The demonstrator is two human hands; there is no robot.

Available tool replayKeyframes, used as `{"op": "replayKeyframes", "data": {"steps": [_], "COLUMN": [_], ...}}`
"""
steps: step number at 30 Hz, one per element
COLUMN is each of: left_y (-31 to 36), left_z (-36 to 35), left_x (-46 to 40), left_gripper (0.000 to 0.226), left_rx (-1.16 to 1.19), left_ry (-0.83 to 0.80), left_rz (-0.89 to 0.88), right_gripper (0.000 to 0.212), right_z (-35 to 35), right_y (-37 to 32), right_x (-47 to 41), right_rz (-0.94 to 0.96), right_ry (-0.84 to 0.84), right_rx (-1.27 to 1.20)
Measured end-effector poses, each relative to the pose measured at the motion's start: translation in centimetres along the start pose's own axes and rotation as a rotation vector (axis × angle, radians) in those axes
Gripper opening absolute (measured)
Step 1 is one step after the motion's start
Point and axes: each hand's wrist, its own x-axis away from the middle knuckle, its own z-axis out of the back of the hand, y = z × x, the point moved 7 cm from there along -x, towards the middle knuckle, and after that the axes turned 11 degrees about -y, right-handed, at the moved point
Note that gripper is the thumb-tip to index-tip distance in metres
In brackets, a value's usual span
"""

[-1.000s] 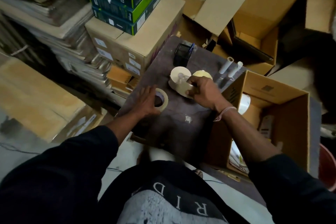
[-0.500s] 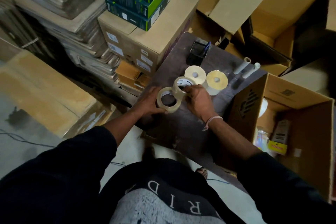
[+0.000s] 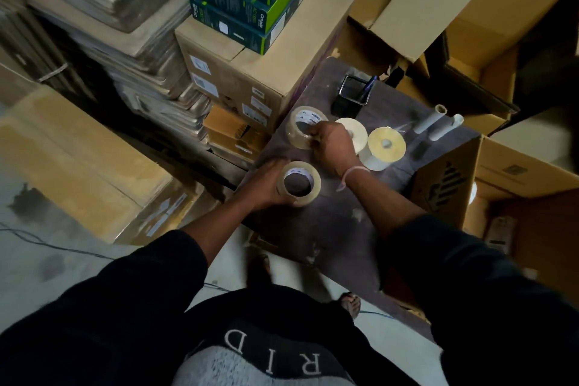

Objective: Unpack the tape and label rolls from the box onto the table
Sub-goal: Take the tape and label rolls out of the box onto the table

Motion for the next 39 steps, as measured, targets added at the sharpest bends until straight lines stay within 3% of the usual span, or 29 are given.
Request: {"op": "replayKeyframes", "data": {"steps": [10,18,22,26,29,35,39], "left_y": [1.7,1.4,2.0,4.0,7.2,15.4,20.3], "left_z": [0.8,0.6,1.0,2.0,1.8,-1.8,-5.5], "left_x": [0.9,0.6,0.9,1.2,0.5,-2.2,-4.3], "left_gripper": [0.079,0.105,0.090,0.053,0.043,0.024,0.018], "left_rx": [0.049,-0.140,-0.176,-0.164,-0.135,0.079,0.125], "left_ry": [0.014,-0.002,0.072,0.236,0.268,0.248,0.155], "left_rz": [-0.094,-0.008,0.020,-0.054,-0.131,-0.298,-0.323], "right_gripper": [0.030,0.029,0.031,0.020,0.026,0.028,0.021], "right_z": [-4.6,-2.9,-2.0,1.8,5.6,12.8,15.3], "right_y": [1.5,2.0,3.8,5.1,6.5,14.8,21.9], "right_x": [-2.0,-1.9,-1.8,0.8,4.1,11.9,18.3], "right_rz": [-0.074,-0.049,-0.083,-0.052,-0.027,-0.171,-0.343], "right_ry": [-0.153,-0.149,-0.154,0.011,0.138,0.338,0.440], "right_rx": [0.180,0.171,0.058,-0.194,-0.416,-0.813,-0.806]}}
